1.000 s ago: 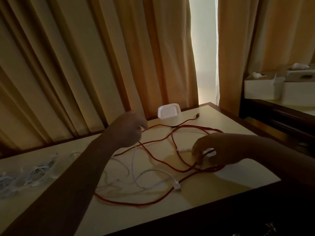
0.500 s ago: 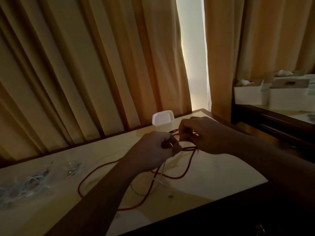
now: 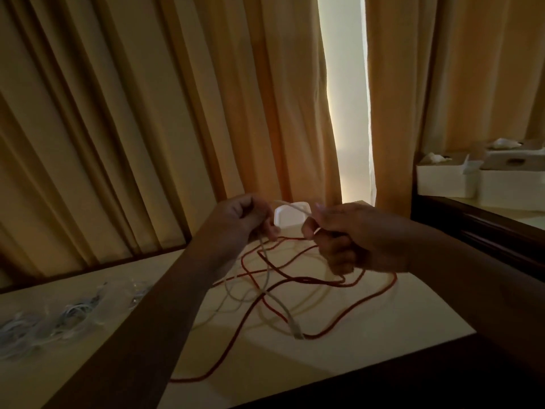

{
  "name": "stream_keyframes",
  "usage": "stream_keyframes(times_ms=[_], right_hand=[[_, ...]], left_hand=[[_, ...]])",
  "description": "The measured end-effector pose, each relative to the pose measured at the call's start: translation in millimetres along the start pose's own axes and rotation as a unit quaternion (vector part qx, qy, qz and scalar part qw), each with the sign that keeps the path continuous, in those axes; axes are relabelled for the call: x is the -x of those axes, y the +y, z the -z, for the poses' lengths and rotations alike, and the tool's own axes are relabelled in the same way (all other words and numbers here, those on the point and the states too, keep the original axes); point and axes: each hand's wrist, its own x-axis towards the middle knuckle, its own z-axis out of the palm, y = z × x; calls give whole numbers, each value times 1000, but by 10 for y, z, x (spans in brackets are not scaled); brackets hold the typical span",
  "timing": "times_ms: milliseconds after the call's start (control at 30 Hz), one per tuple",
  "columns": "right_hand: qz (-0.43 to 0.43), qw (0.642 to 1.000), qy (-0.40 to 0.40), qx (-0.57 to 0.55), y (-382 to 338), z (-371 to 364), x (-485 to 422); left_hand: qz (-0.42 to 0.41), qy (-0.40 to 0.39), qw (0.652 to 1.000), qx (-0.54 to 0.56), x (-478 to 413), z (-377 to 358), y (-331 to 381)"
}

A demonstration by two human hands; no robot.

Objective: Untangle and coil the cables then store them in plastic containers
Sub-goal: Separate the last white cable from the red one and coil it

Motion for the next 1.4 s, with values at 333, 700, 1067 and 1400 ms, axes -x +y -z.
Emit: stream_keyframes(times_ms=[333, 700, 1067, 1400], right_hand=[[298, 945, 97, -97, -53, -460, -259], [135, 911, 62, 384, 36, -383, -394], [203, 960, -90, -170, 22, -486, -241], [330, 763, 304, 465, 174, 28, -574]], left_hand=[[101, -173, 979, -29, 301, -117, -167], [-232, 9, 906, -353, 324, 330, 145], [-102, -121, 954, -256, 121, 228, -401], [-13, -48, 963, -264, 424, 341, -868]])
